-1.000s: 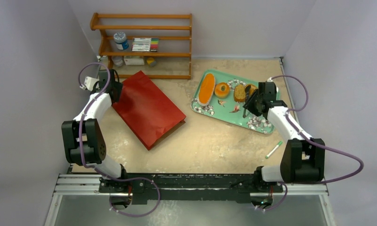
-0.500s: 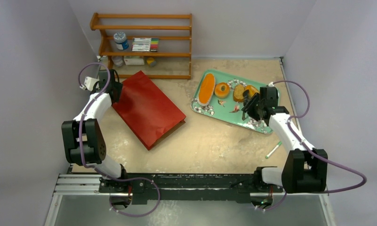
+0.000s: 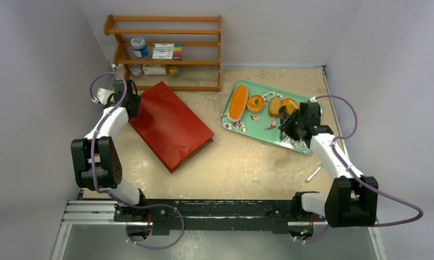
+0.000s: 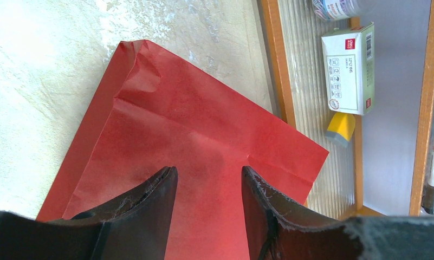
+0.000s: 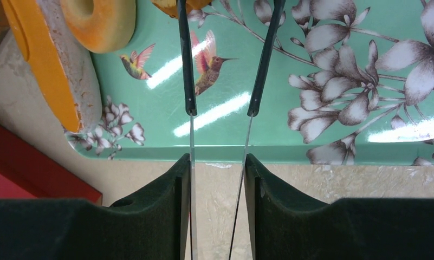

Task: Take the fake bread out of the paper bag
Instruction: Place the fake bread in the container.

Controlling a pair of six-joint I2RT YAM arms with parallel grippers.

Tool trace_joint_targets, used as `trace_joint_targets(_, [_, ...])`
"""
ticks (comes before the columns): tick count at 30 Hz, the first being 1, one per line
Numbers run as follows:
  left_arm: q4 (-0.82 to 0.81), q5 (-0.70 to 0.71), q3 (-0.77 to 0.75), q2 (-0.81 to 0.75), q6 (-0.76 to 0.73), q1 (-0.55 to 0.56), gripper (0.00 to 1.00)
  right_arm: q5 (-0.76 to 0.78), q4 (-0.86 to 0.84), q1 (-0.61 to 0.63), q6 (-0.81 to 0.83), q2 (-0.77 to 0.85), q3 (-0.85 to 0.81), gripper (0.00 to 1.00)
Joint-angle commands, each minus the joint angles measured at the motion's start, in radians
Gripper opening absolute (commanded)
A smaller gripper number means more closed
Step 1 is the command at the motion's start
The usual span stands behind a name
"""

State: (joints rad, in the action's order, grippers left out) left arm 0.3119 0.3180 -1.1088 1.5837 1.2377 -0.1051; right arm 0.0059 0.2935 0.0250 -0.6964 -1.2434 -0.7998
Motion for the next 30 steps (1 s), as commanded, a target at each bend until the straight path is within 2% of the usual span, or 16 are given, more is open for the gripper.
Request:
trace_joint_targets(1, [-0.025, 0.012, -0.031, -0.016, 0.006, -0.001, 0.47, -0.006, -0.013, -0.006, -0.003, 0.085, 0.009, 0.39])
trace_joint_targets(9, [-0.023, 0.024, -0.045, -0.004, -0.005, 0.002, 0.47, -0.021, 0.003, 0.012, -0.004, 0.185, 0.044, 0.34])
trace_joint_targets(15, [0.003, 0.029, -0.079, 0.018, -0.022, 0.002, 0.47, 0.027, 0.044, 0.082, 0.001, 0.268, 0.032, 0.32])
trace_joint_targets(20, [0.042, 0.052, -0.113, 0.018, -0.029, 0.001, 0.47, 0.101, 0.052, 0.280, -0.014, 0.317, 0.006, 0.31])
trace_joint_targets(25, [0.065, 0.090, -0.143, 0.011, -0.004, -0.011, 0.47, 0.112, 0.057, 0.477, 0.024, 0.296, -0.032, 0.30])
trace_joint_targets(30, [0.095, 0.091, -0.165, 0.033, 0.025, -0.062, 0.50, 0.100, 0.052, 0.627, 0.069, 0.308, 0.012, 0.30])
